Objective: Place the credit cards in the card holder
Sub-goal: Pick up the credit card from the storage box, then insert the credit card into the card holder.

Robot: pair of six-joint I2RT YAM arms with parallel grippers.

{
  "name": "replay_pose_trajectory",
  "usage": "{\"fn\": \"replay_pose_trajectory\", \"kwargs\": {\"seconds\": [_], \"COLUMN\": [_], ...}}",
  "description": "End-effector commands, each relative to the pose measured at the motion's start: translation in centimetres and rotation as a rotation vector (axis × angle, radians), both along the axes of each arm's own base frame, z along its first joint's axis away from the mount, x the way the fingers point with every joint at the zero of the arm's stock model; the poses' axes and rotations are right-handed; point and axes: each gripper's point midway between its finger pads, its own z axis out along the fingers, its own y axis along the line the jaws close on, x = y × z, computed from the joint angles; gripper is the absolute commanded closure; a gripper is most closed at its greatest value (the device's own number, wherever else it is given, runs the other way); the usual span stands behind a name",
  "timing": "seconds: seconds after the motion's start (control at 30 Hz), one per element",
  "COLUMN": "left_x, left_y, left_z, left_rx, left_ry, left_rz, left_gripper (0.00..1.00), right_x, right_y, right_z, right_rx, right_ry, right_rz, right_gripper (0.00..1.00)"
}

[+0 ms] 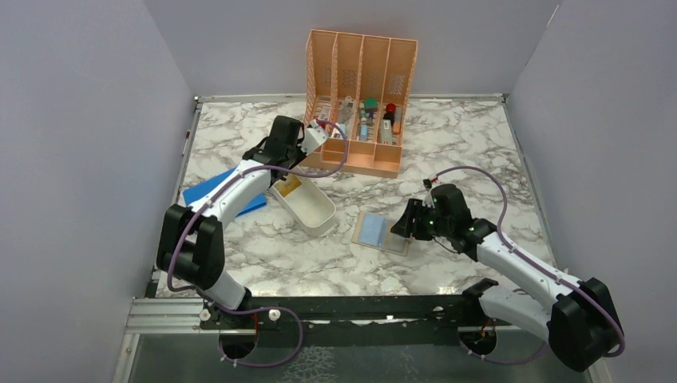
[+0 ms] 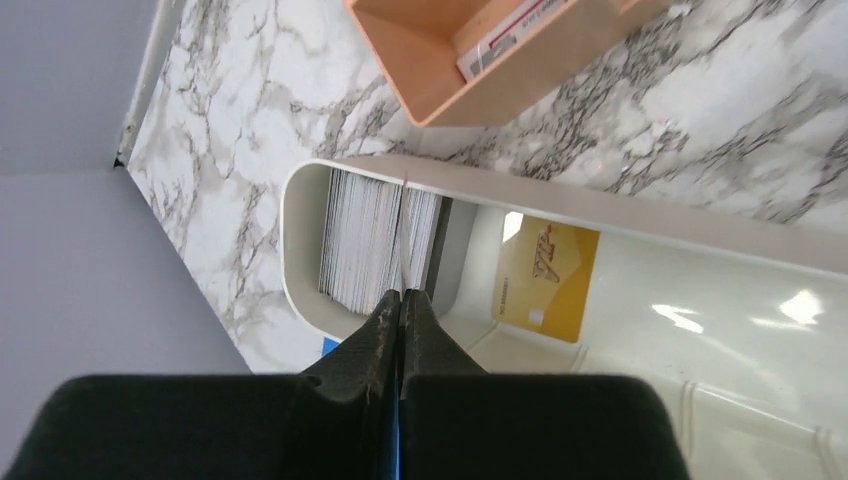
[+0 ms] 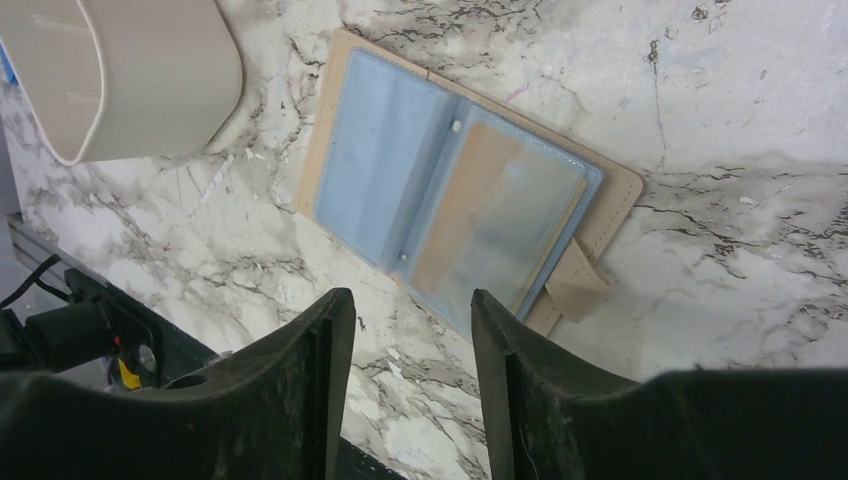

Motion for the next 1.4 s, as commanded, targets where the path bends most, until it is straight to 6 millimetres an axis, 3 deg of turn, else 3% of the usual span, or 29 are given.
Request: {"fn": "replay_pose_trajectory", "kwargs": {"seconds": [0.0, 0.13, 0.27, 0.37, 0.47, 0.63, 0.87, 1.17, 1.37], "left_x": [0.0, -1.4, -4.3, -6.6, -8.5, -11.8, -16.0, -16.7, -16.5], "left_y": [-3.1, -6.7, -10.6, -13.1, -14.6, -17.6, -22.8, -26.0, -28.0], "left_z": [5.1, 7.8, 9.8, 9.7, 8.9, 6.1, 3.7, 0.6, -1.8], "left_rx": [-0.300, -0.586, -0.893, -1.038, -1.114, -1.128, -1.193, -1.199, -1.136], "left_ry": [-0.069, -0.025, 0.136, 0.311, 0.444, 0.494, 0.638, 0.679, 0.732], "left_rz": [0.041, 0.042, 0.059, 0.044, 0.071, 0.086, 0.083, 0.133, 0.122], "left_gripper": [1.00, 1.00, 1.00, 1.00, 1.00, 1.00, 1.00, 1.00, 1.00], "right_x": [0.0, -0.4, -0.6, -0.7, -0.9, -1.6, -1.9, -1.6, -0.6], "right_y": [0.3, 0.3, -0.1, -0.2, -0.1, 0.4, -0.3, -1.8, -2.6], "right_z": [1.4, 2.0, 3.1, 4.0, 4.7, 4.9, 1.9, -1.0, -2.3], "right_rx": [0.021, 0.035, 0.035, 0.037, 0.056, 0.098, 0.059, -0.026, -0.086], "right_ry": [-0.009, -0.009, -0.027, -0.036, -0.043, -0.007, 0.073, 0.139, 0.132], "right_rz": [0.007, 0.011, -0.003, -0.008, -0.007, 0.002, -0.058, -0.160, -0.194], "right_gripper": [0.46, 0.38, 0.27, 0.15, 0.12, 0.17, 0.30, 0.36, 0.54]}}
